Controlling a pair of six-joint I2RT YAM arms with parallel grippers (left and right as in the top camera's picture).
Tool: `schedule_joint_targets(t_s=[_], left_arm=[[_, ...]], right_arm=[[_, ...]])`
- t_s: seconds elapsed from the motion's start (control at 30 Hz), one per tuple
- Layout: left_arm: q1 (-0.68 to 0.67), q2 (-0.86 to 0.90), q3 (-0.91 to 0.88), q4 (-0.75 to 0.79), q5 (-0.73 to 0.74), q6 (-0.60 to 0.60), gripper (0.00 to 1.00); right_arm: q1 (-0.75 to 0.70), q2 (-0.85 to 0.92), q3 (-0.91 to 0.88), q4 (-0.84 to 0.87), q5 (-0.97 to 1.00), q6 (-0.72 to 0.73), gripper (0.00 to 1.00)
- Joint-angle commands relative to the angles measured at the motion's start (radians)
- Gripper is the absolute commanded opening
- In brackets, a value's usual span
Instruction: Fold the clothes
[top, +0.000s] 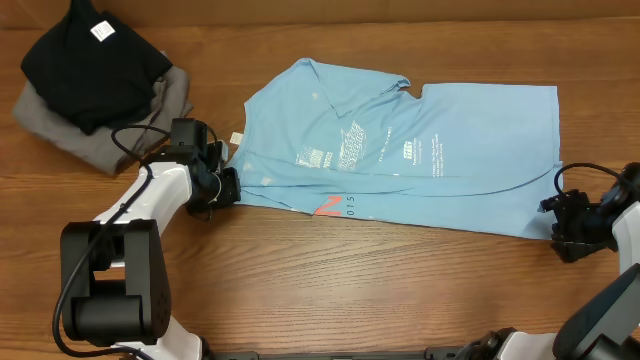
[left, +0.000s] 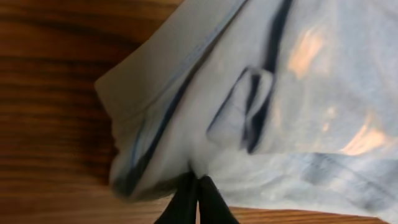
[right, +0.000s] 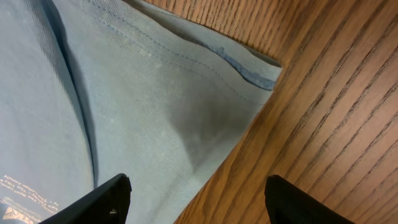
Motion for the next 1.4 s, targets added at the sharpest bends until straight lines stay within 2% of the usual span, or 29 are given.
schedule_joint_targets(t_s=[0.0,0.2,0.37,0.47,0.5,0.57,0.67,0.7,0.77,0.83,0.9,0.93,0.97,1.1,1.17,1.23,1.3,1.37], left_arm=[[0.04,0.003,0.001,-0.034,-0.069,-0.053,0.04],[0.19,-0.05,0.006,-0.163,-0.162,-0.056,0.04],[0.306,-0.121,0.006,-0.199,-0.151,-0.044,0.04],[0.334,-0.161,0.006,-0.209,-0.127,-0.018,0.04],[0.334,-0.168,0.006,-0.213,-0.127,-0.018,0.06],[0.33,-0.18,0.006,-0.222,-0.127,-0.018,0.16],[0.327,-0.18,0.006,-0.233,-0.127,-0.018,0.23],[0.325,-0.18,0.006,-0.237,-0.127,-0.018,0.25],[0.325,-0.181,0.007,-0.241,-0.127,-0.017,0.23],[0.325,-0.181,0.008,-0.245,-0.126,-0.01,0.17],[0.326,-0.181,0.016,-0.254,-0.126,-0.01,0.1],[0.326,-0.181,0.022,-0.258,-0.124,-0.006,0.07],[0.326,-0.181,0.031,-0.269,-0.112,0.002,0.04],[0.324,-0.182,0.084,-0.314,-0.076,0.023,0.04],[0.319,-0.183,0.124,-0.336,-0.032,0.05,0.04],[0.304,-0.185,0.164,-0.346,0.011,0.085,0.04],[0.273,-0.185,0.212,-0.352,0.06,0.119,0.09],[0.225,-0.185,0.257,-0.34,0.1,0.15,0.17]], right_arm=[[-0.002,0.001,-0.002,0.002,-0.008,-0.014,0.73],[-0.002,0.001,-0.003,-0.042,-0.009,-0.022,0.72],[0.001,0.001,-0.048,-0.044,-0.054,-0.052,0.73],[0.017,0.001,-0.099,-0.017,-0.154,-0.146,0.73],[0.027,0.001,-0.115,-0.016,-0.155,-0.148,0.73],[0.052,0.001,-0.151,-0.002,-0.154,-0.148,0.75],[0.087,0.001,-0.211,0.06,-0.151,-0.146,0.78],[0.093,0.001,-0.226,0.079,-0.151,-0.143,0.72],[0.098,0.001,-0.238,0.097,-0.147,-0.136,0.53],[0.098,0.0,-0.231,0.09,-0.143,-0.137,0.26],[0.09,0.0,-0.209,0.055,-0.108,-0.129,0.06],[0.087,0.0,-0.193,0.02,-0.066,-0.103,0.04],[0.085,0.0,-0.172,-0.03,-0.003,-0.066,0.04],[0.082,-0.002,-0.097,-0.219,0.208,0.053,0.04],[0.082,-0.005,-0.069,-0.251,0.23,0.059,0.35],[0.082,-0.006,-0.041,-0.264,0.223,0.058,0.58],[0.082,-0.006,-0.003,-0.263,0.196,0.023,0.68],[0.082,-0.006,0.048,-0.246,0.13,-0.031,0.71]])
